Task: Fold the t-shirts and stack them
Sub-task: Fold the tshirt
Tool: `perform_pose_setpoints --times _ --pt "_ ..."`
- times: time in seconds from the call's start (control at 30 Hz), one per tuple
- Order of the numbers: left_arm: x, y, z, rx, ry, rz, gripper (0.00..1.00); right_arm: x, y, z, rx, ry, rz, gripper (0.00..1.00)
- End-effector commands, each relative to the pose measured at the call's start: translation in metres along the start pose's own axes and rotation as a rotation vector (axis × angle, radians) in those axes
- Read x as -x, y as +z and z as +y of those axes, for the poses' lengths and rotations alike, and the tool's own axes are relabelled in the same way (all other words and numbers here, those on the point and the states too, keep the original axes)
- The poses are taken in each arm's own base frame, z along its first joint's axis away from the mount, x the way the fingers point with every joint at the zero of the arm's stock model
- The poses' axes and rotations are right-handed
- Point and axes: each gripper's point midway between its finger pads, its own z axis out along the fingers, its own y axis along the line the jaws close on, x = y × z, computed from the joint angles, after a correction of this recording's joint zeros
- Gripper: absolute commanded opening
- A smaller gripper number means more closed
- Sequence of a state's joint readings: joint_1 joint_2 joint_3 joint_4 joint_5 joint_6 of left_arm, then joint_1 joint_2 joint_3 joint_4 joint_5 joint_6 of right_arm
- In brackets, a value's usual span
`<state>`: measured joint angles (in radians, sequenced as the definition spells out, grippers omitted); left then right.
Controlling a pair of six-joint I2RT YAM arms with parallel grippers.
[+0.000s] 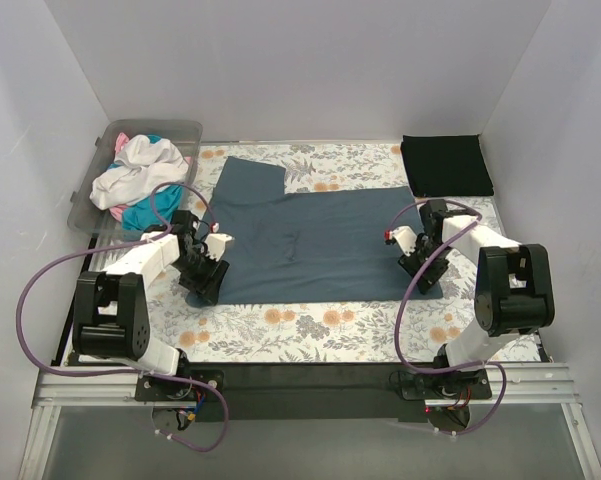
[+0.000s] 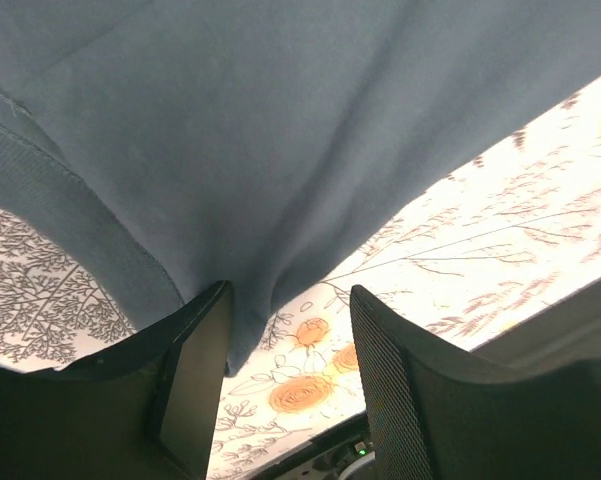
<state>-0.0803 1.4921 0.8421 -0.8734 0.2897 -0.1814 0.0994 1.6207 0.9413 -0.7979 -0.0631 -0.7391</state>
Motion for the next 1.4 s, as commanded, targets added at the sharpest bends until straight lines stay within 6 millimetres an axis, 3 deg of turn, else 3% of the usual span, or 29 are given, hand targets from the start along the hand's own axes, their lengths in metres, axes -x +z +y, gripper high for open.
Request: perform_pose_setpoints --times 0.0,0.07,0.1,0.13,0.17,0.23,0.27,0.3,0.33,0.4,0.43,0.47,0.5,0.53,0.6,0.63,0.77,1.03,1.37 --pt "0.042 -0.032 -0.006 -0.03 0.032 -0.138 0.49 0.02 -0.023 -0.008 -0.002 0.003 -0.064 0.42" --pt "0.069 -0.046 -0.005 -0.044 0.021 -0.192 0.52 0.057 -0.05 -0.025 -0.019 0.023 -0.188 0.54" --pt "0.099 -0.066 -0.003 -0.039 0.041 -0.273 0.53 0.068 -0.059 -0.029 -0.017 0.03 -0.222 0.57" --pt "0.111 -0.069 -0.001 -0.045 0.035 -0.289 0.54 0.079 -0.064 -0.035 -0.016 0.057 -0.25 0.62" --pt "0.126 -0.076 0.001 -0.047 0.024 -0.325 0.57 0.102 -0.087 -0.05 -0.051 0.06 -0.325 0.65" --pt "0.16 -0.095 0.006 -0.038 0.035 -0.41 0.59 0.124 -0.092 -0.066 -0.054 0.092 -0.367 0.65" --pt "0.177 -0.096 0.013 -0.032 0.032 -0.448 0.6 0.141 -0.109 -0.08 -0.082 0.128 -0.42 0.64" --pt "0.188 -0.1 0.015 -0.035 0.007 -0.476 0.6 0.152 -0.114 -0.088 -0.092 0.141 -0.443 0.63" --pt "0.203 -0.111 0.018 -0.027 0.009 -0.521 0.6 0.159 -0.105 -0.097 -0.079 0.163 -0.435 0.61" --pt "0.224 -0.112 0.025 -0.026 -0.002 -0.564 0.61 0.183 -0.118 -0.119 -0.117 0.196 -0.497 0.57" --pt "0.232 -0.115 0.026 -0.032 -0.03 -0.584 0.61 0.188 -0.103 -0.127 -0.106 0.223 -0.481 0.56" --pt "0.243 -0.121 0.029 -0.03 -0.028 -0.614 0.61 0.195 -0.103 -0.135 -0.12 0.24 -0.489 0.54" --pt "0.247 -0.114 0.031 -0.042 -0.045 -0.604 0.61 0.207 -0.11 -0.147 -0.144 0.27 -0.524 0.53" --pt "0.25 -0.113 0.032 -0.051 -0.063 -0.602 0.61 0.211 -0.097 -0.155 -0.14 0.289 -0.509 0.53" --pt "0.255 -0.107 0.035 -0.059 -0.075 -0.597 0.61 0.222 -0.098 -0.172 -0.183 0.317 -0.532 0.52" --pt "0.255 -0.106 0.036 -0.058 -0.077 -0.597 0.61 0.224 -0.086 -0.178 -0.181 0.327 -0.518 0.52" --pt "0.251 -0.096 0.044 -0.029 -0.089 -0.589 0.61 0.231 -0.07 -0.203 -0.247 0.367 -0.521 0.52" --pt "0.244 -0.085 0.047 -0.028 -0.097 -0.562 0.61 0.23 -0.035 -0.225 -0.309 0.412 -0.498 0.52" --pt "0.241 -0.084 0.048 -0.019 -0.099 -0.55 0.61 0.239 -0.014 -0.234 -0.294 0.446 -0.51 0.5"
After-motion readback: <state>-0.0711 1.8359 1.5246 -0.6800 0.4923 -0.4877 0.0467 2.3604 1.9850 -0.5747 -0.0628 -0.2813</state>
